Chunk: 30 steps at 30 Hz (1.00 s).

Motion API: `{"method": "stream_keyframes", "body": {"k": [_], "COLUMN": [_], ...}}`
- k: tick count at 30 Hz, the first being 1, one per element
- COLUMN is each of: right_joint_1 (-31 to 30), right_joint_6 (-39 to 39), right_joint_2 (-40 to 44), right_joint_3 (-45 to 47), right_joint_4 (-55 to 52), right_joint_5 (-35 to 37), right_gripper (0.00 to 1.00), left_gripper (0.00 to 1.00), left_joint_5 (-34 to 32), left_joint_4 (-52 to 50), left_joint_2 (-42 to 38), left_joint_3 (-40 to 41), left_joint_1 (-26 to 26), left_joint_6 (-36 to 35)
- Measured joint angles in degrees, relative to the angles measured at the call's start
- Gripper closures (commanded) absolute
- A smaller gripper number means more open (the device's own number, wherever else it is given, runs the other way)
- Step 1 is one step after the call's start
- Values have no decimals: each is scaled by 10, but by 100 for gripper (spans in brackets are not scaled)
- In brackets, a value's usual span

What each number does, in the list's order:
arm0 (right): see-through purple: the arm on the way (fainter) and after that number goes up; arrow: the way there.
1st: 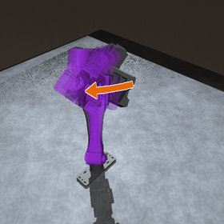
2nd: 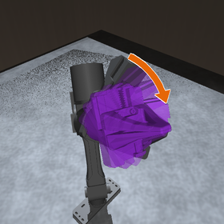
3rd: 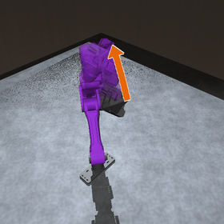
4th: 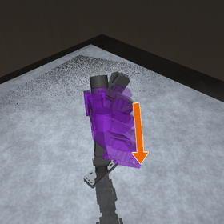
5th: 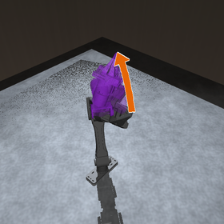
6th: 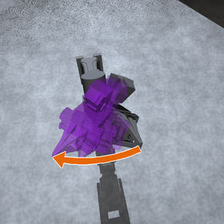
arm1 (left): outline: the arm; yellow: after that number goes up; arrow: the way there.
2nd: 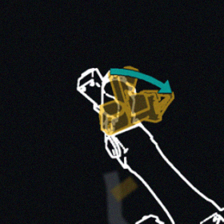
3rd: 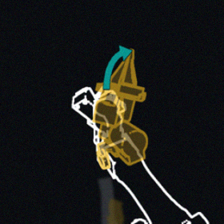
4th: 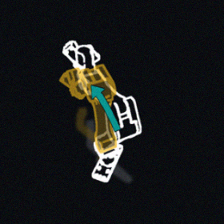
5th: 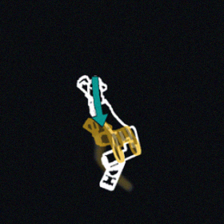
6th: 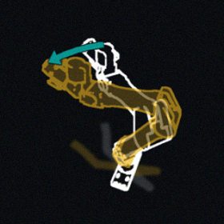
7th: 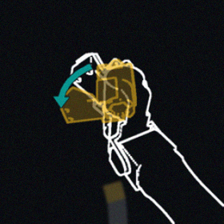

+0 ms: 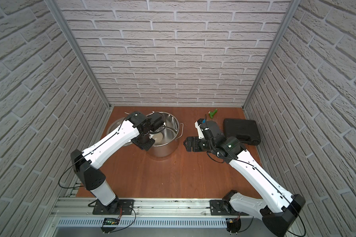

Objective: Stir the soup with a spoon
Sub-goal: Stir the soup in the pan with a stick.

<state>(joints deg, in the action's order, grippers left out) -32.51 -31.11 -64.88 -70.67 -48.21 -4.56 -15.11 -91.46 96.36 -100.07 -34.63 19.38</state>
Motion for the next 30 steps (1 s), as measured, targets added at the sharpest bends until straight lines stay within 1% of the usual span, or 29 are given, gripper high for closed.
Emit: {"method": "stream_keyframes", "body": {"k": [4,6,8,11,15,21,26,30], "right_joint_1": [0,0,0,0,0,0,0,0], "right_joint_6": [0,0,0,0,1,2,2,3], "right_joint_2": [-10,-12,-12,-12,-8,3,9,9], "right_joint_3": [0,-2,-4,-7,-7,-7,-7,-7], "right_joint_4": [4,4,4,4,3,-8,-9,-9], "right_joint_5": [-5,-7,-7,-6,-4,2,4,4], "right_gripper": [6,6,6,6,6,6,6,6], "left_gripper": [100,100,100,100,100,100,100,100], "left_joint_5": [-13,-18,-20,-20,-18,-9,2,7], "left_joint_4": [0,1,-2,-4,-3,-1,0,2], "left_joint_2": [-8,-2,12,42,87,139,139,110], "left_joint_3": [-1,-12,-34,-71,-123,-181,-170,-107], "left_joint_1": [48,64,73,72,60,8,-29,-39], "left_joint_6": [-6,-13,-22,-29,-32,-31,-21,-7]}}
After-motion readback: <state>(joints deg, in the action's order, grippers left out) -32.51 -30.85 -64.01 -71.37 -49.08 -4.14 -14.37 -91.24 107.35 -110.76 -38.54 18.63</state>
